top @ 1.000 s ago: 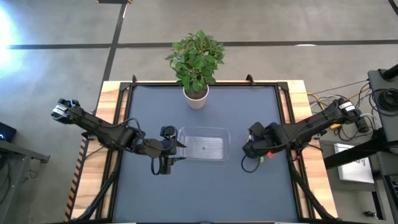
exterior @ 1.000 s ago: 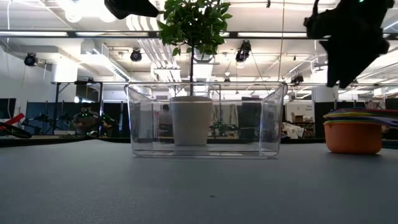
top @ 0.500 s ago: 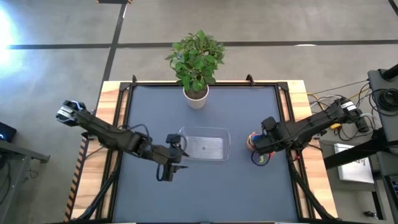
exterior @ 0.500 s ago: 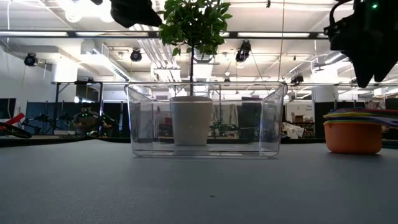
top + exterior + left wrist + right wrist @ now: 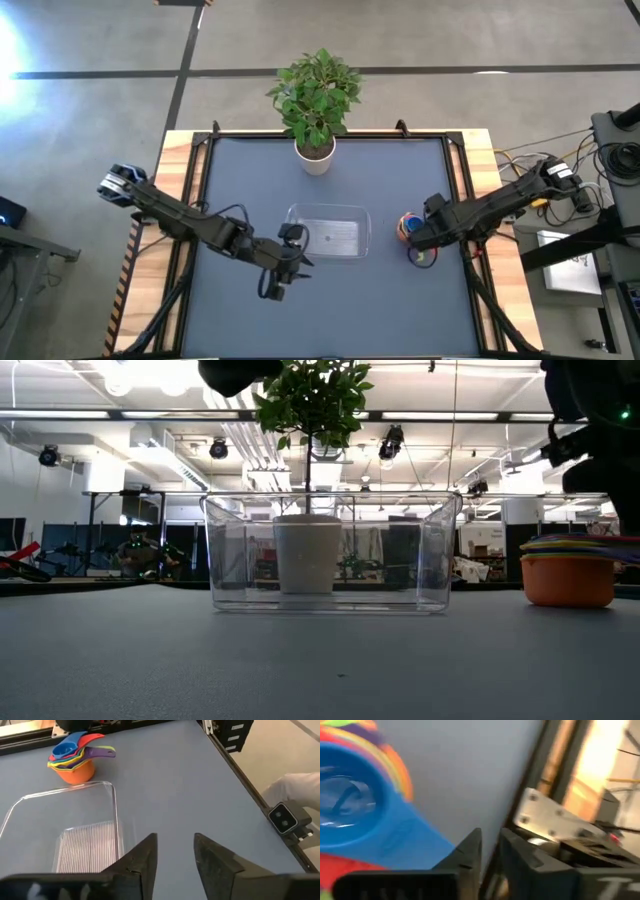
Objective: Nest measuring cups in basket
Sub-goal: Stack the blue measuring cup on top of the red measuring cup
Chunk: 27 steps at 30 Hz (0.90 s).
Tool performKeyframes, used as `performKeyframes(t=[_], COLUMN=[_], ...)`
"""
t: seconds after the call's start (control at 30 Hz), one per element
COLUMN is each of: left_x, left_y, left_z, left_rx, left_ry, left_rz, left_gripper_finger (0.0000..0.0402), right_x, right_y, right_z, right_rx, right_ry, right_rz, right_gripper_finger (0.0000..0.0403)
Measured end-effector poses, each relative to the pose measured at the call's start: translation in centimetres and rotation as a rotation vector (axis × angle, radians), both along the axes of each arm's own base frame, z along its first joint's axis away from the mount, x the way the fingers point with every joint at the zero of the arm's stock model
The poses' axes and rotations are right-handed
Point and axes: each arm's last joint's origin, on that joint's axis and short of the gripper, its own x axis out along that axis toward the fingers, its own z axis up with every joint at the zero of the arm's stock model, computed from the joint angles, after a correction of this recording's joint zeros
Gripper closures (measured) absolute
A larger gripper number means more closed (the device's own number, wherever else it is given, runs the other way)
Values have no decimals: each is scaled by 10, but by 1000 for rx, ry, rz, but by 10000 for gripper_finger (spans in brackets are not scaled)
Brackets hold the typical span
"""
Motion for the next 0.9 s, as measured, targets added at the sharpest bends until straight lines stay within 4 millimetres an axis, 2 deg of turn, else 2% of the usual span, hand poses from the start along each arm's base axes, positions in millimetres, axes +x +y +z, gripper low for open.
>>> performKeyframes(t=[0.2,0.43,0.63,0.9], left_x=[-1,-2,-2,-3], left_y=[1,1,1,1], left_z=[2,3,3,2], left_rx=[-5,-6,-2,4], left_ry=[-5,-8,-3,12], left_rz=[2,2,0,0], left_gripper_finger=[297,297,297,297], right_x=[8,17,31,31], right_y=[4,10,16,14], right_z=[-7,-6,7,20], right_rx=[84,202,244,190], right_ry=[-67,-135,-242,-247], right_rz=[68,69,128,118], right_gripper_finger=[391,394,394,394])
